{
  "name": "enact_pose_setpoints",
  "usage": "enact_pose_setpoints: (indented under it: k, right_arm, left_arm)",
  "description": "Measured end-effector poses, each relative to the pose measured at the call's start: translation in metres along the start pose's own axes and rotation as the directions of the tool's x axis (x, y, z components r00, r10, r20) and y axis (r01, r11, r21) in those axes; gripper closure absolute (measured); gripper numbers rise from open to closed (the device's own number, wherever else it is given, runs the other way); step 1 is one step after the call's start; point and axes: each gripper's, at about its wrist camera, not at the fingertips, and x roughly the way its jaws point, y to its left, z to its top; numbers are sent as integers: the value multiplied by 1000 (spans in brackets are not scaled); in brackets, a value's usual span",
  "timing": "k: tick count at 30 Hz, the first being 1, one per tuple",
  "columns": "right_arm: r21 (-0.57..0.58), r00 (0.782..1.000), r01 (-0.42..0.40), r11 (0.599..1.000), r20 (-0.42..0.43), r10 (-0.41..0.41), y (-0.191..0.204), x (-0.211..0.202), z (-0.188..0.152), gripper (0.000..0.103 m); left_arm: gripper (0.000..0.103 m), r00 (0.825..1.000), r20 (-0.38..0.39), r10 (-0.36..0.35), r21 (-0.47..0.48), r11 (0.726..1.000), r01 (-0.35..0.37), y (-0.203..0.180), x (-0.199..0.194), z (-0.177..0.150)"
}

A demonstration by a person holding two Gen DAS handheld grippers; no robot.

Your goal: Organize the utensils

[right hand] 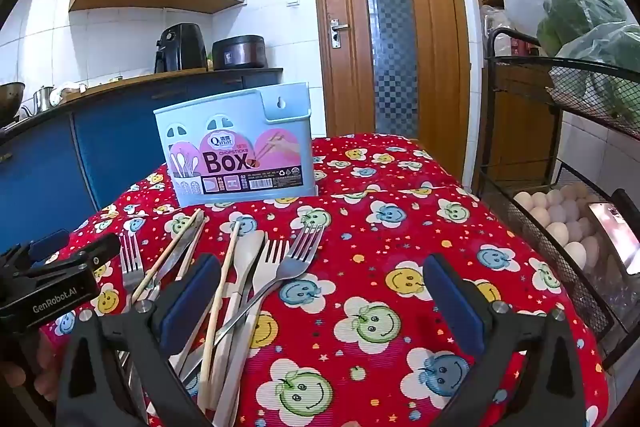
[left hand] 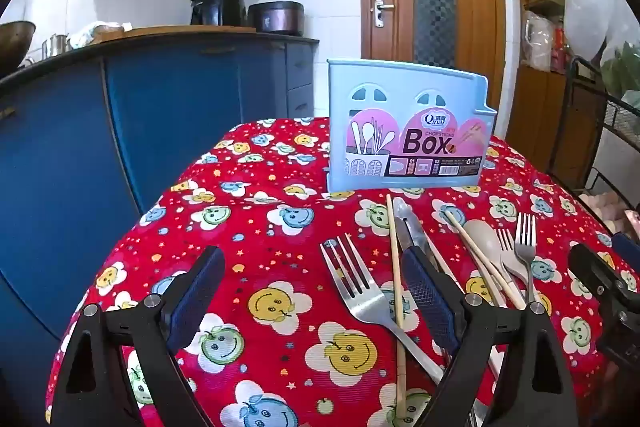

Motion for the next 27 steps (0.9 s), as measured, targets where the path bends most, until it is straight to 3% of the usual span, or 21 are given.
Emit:
enact_pose_setpoints:
  k: [27]
  right_arm:
    - [12,1000,4,1000,10,-4,-1,-3,2,0]
  left_arm:
    - [13,1000,15,0,-3,1000,0,0,0,0]
